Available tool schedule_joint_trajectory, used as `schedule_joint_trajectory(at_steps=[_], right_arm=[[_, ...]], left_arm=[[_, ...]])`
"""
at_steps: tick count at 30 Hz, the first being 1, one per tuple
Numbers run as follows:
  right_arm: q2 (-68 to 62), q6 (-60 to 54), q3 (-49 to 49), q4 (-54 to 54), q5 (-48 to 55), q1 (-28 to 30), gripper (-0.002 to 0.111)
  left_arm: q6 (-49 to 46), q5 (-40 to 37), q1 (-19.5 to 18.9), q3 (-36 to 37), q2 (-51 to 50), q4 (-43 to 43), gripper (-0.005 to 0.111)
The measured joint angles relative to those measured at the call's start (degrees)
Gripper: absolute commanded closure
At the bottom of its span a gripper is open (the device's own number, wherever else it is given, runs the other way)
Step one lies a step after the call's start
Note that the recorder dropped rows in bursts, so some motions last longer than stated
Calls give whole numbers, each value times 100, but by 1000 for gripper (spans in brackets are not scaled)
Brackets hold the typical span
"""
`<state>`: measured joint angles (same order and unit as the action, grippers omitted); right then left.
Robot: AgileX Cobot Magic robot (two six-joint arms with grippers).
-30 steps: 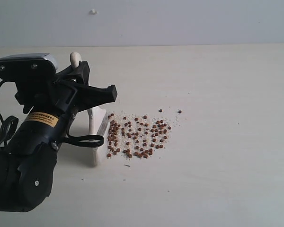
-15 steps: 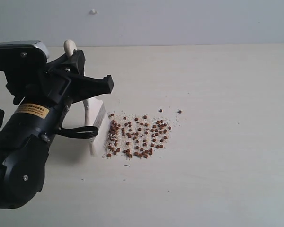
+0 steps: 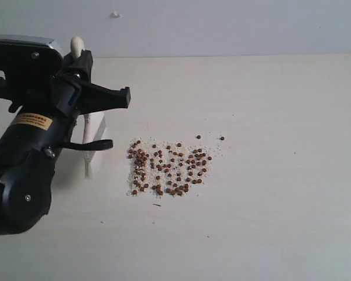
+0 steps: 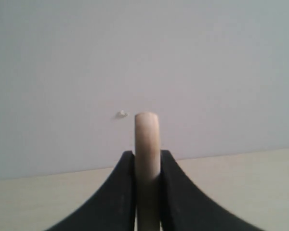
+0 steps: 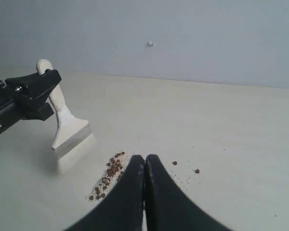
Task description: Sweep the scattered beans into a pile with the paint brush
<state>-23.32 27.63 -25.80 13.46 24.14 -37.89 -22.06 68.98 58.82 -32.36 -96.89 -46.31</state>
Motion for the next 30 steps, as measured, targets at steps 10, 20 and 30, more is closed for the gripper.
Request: schedule_joint_trajectory(at_steps=[10, 20, 30], right_arm=[[0, 0, 0, 0, 0, 0, 108], [0, 0, 0, 0, 0, 0, 108], [0, 0, 0, 0, 0, 0, 108]], left_arm=[[1032, -64, -1590, -121, 0, 2915, 107], [1621, -1070, -2292, -340, -46, 4401, 107], [2268, -785, -2292, -340, -362, 5232, 107]])
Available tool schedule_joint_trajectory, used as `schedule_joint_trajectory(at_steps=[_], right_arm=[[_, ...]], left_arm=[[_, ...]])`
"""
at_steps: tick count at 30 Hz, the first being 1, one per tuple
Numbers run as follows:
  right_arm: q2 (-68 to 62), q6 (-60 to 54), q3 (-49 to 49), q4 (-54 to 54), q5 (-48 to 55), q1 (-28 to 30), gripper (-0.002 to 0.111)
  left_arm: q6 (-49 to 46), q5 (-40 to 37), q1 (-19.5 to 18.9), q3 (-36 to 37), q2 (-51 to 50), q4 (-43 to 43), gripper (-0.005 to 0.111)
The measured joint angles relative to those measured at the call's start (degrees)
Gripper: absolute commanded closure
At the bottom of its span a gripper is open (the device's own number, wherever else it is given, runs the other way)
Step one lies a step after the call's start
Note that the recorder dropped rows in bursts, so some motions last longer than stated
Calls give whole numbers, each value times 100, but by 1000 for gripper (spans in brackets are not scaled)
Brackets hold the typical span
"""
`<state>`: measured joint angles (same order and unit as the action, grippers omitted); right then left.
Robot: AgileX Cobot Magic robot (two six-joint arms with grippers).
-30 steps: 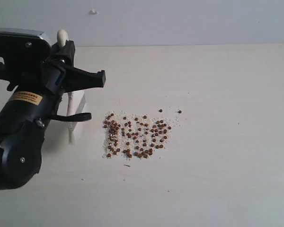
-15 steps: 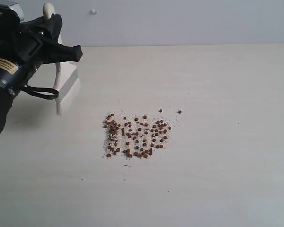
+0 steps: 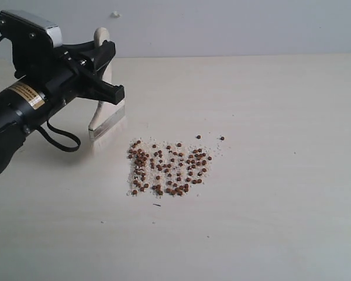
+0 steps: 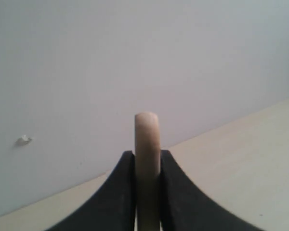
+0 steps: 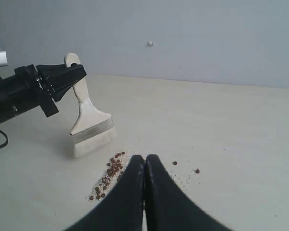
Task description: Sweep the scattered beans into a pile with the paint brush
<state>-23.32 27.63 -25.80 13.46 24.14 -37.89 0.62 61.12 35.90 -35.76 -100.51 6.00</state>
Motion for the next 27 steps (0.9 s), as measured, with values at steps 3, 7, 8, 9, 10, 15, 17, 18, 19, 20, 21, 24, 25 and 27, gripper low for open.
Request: schedule_joint_trajectory(at_steps=[3, 7, 8, 9, 10, 15, 17, 18, 19, 20, 21, 24, 25, 27], right_arm=[[0, 0, 0, 0, 0, 0, 108], [0, 0, 0, 0, 0, 0, 108], [0, 0, 0, 0, 0, 0, 108], [0, 0, 0, 0, 0, 0, 108], [0, 0, 0, 0, 0, 0, 108], [0, 0, 0, 0, 0, 0, 108], [0, 0, 0, 0, 0, 0, 108], [0, 0, 0, 0, 0, 0, 108], [0, 0, 0, 0, 0, 0, 108], [0, 0, 0, 0, 0, 0, 108], [0, 0, 0, 0, 0, 0, 108], [0, 0, 0, 0, 0, 0, 108], [0, 0, 0, 0, 0, 0, 108], [0, 0, 0, 0, 0, 0, 108]], left_arm=[[160, 399, 0, 0, -110, 125, 107], [129, 619, 0, 0, -206, 194, 107], [91, 630, -14, 0, -221, 207, 107], [78, 630, -25, 0, -231, 218, 107], [75, 630, -38, 0, -231, 228, 107], [65, 513, -130, 0, -231, 228, 107], [78, 445, -142, 0, -231, 285, 107], [90, 435, -156, 0, -231, 340, 107], [90, 435, -156, 0, -231, 428, 107], [90, 435, -156, -9, -231, 514, 107], [90, 432, -156, -9, -231, 620, 107], [127, 432, -156, -9, -231, 834, 107], [127, 432, -156, -9, -231, 845, 107], [127, 432, -156, -9, -231, 845, 107]])
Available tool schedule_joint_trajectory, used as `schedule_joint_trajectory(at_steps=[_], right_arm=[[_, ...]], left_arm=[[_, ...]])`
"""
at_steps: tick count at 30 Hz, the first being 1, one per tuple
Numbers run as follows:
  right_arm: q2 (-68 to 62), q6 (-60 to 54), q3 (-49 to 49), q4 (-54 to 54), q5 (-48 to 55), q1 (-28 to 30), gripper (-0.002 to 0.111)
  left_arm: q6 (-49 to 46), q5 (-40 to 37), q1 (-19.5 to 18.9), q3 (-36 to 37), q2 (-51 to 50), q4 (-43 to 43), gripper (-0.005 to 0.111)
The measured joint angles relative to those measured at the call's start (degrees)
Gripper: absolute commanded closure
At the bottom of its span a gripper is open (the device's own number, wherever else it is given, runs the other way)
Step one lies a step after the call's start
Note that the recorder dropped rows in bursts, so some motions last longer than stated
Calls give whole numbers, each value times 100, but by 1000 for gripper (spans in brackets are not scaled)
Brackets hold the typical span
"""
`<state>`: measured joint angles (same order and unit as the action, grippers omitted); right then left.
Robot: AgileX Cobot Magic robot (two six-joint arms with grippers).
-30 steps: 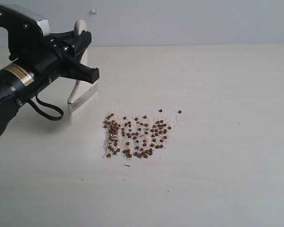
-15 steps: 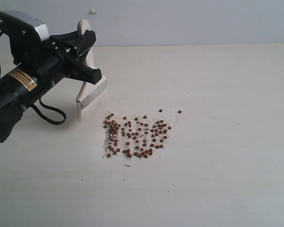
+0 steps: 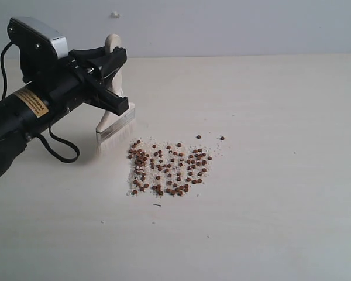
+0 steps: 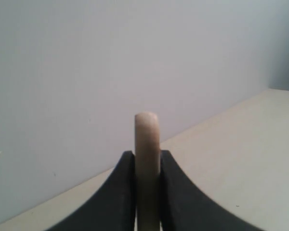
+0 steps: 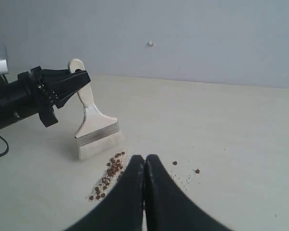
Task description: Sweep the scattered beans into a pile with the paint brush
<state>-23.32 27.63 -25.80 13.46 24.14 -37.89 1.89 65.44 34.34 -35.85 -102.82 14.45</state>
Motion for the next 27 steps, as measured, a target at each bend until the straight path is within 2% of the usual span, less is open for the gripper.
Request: schedule_joint_trajectory(at_steps=[7, 19, 27], right_arm=[[0, 0, 0, 0, 0, 0, 108], [0, 0, 0, 0, 0, 0, 108], [0, 0, 0, 0, 0, 0, 108]], left_arm=[[22, -386, 0, 0, 0, 24, 107], [22, -443, 0, -283, 0, 34, 107], [11, -1000, 0, -546, -14, -12, 107]])
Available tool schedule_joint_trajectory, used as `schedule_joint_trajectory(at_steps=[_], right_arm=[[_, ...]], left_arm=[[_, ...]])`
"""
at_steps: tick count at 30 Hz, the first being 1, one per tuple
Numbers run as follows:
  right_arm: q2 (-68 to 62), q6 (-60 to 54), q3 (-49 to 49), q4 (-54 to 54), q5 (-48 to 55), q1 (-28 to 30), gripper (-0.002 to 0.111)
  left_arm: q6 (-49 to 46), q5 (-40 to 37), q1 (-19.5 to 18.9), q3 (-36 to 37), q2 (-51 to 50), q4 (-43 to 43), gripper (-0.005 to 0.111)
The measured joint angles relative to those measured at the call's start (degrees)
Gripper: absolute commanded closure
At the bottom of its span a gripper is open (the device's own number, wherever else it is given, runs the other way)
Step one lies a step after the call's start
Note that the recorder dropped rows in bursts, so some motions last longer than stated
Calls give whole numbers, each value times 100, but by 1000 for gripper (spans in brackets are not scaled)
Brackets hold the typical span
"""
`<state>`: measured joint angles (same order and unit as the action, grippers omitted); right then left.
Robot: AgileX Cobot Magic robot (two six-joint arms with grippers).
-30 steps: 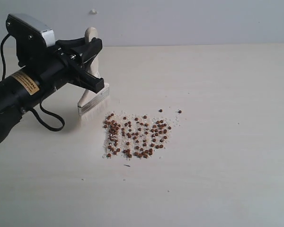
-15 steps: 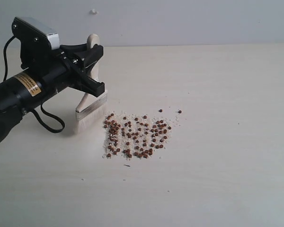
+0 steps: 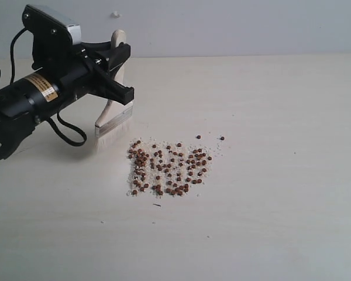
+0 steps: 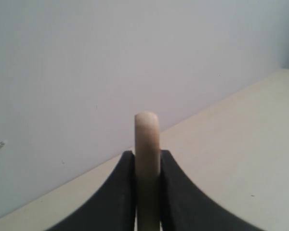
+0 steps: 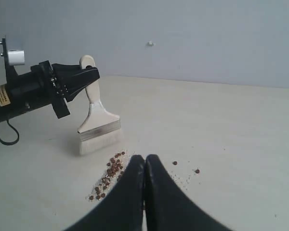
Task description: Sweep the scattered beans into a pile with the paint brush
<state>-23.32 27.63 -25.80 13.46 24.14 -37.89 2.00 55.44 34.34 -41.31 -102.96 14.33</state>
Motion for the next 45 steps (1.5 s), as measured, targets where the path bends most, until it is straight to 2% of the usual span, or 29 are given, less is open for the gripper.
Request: schedule_joint_trajectory(at_steps=[7, 12, 17, 30, 40, 45], right_arm=[[0, 0, 0, 0, 0, 0, 108], [0, 0, 0, 0, 0, 0, 108], [0, 0, 0, 0, 0, 0, 108], [0, 0, 0, 0, 0, 0, 108], [0, 0, 0, 0, 0, 0, 108], [0, 0, 0, 0, 0, 0, 108]], left_arm=[[0, 39, 0, -195, -410, 12, 107], [0, 555, 0, -231, -646, 173, 107], [214, 949, 0, -231, -682, 463, 107], [449, 1278, 91, -243, -682, 817, 107], [532, 1312, 91, -371, -572, 776, 107], [813, 657, 91, -726, -537, 848, 107]])
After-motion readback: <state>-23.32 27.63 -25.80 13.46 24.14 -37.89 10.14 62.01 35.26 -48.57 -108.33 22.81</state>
